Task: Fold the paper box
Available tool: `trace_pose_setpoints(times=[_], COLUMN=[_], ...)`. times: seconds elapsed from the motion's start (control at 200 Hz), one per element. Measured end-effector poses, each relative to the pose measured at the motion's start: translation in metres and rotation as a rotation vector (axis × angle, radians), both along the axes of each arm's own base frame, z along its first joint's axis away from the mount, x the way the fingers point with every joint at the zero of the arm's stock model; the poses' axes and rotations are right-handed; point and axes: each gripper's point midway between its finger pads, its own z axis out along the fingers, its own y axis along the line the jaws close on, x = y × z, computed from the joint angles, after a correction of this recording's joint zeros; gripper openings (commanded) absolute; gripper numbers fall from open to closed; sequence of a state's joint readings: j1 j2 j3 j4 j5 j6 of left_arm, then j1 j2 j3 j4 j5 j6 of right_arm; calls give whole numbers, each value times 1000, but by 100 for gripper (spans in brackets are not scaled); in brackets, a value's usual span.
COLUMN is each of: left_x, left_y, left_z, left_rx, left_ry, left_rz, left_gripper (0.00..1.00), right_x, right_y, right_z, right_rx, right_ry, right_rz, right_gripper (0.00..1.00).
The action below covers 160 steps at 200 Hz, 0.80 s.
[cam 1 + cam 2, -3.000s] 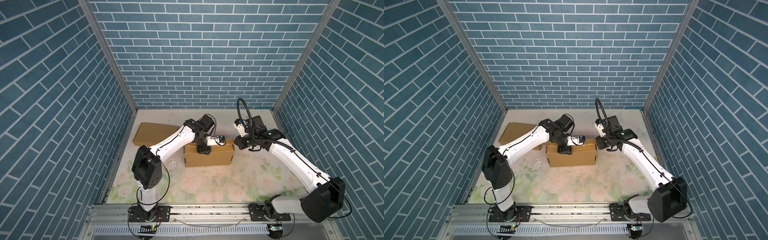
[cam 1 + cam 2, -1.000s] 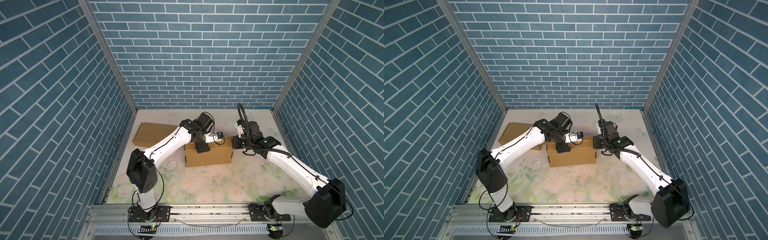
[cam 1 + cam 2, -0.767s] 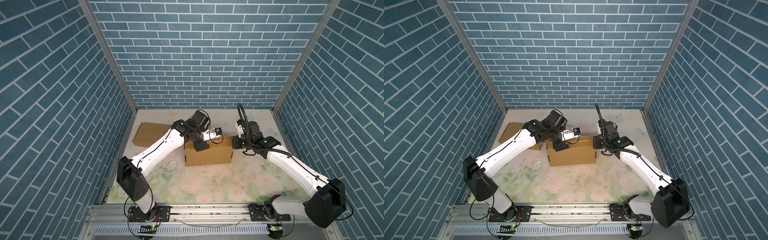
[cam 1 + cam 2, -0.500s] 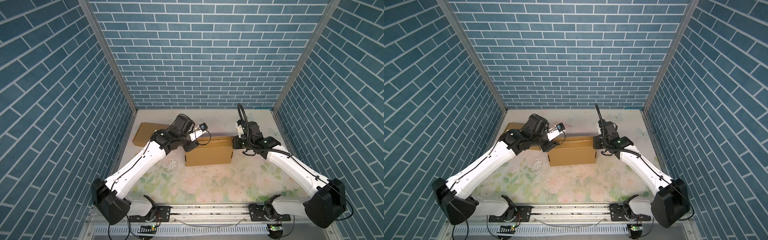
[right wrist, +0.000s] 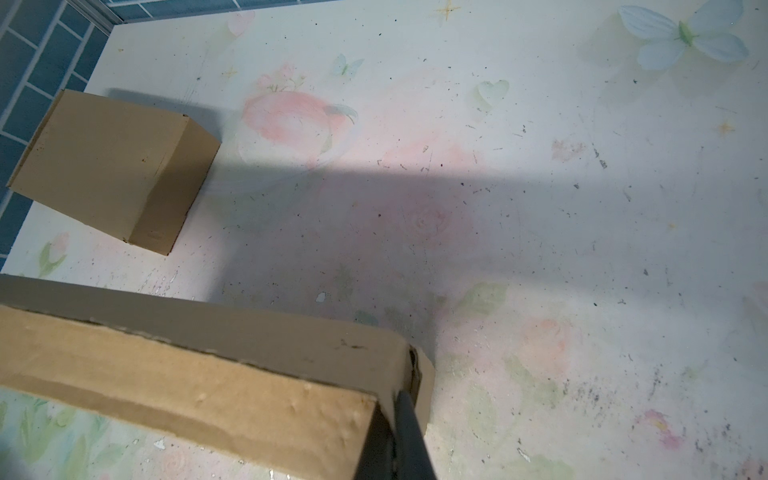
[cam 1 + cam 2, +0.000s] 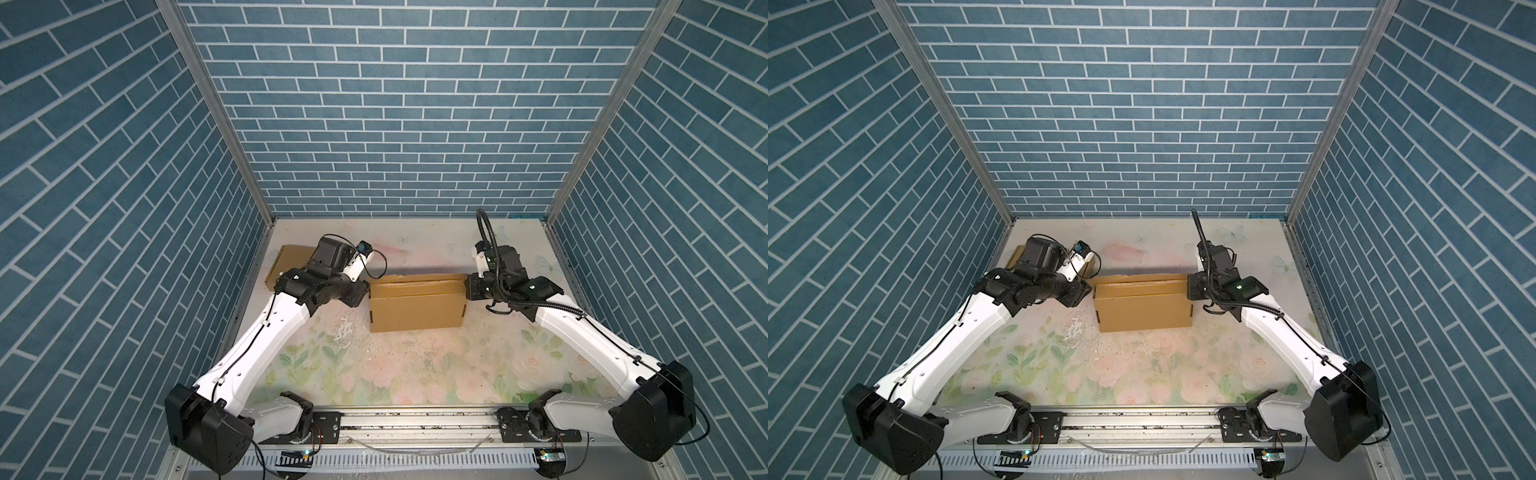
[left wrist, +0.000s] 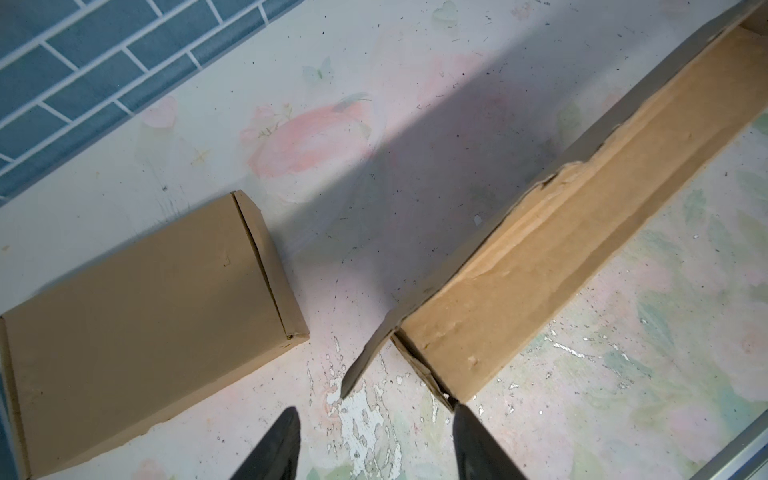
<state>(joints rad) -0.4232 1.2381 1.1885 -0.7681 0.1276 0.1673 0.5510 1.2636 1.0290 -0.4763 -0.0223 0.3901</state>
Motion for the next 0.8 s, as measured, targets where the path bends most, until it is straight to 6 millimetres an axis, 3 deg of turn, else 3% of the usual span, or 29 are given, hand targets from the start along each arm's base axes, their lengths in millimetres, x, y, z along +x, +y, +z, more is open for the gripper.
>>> trace_pose_setpoints(times=[0.29,0.455,0.67,0.8], left_x=[13,20,19,17], left_y=[2,2,-4,-6], left_z=[-18,-19,-23,-24], left_rx=[4,-6,-22,-29], left_ry=[68,86,126,143], left_rz=[12,10,-20,-33], left_gripper=[42,29,22,11], right_x=[-2,-3,-5,-5], right_y=[2,2,2,1], right_z=[0,0,1,1], right_rx=[5,6,7,6], right_ry=[-1,-3,-5,-6], right_rz=[3,5,7,5], right_gripper=[0,0,0,0])
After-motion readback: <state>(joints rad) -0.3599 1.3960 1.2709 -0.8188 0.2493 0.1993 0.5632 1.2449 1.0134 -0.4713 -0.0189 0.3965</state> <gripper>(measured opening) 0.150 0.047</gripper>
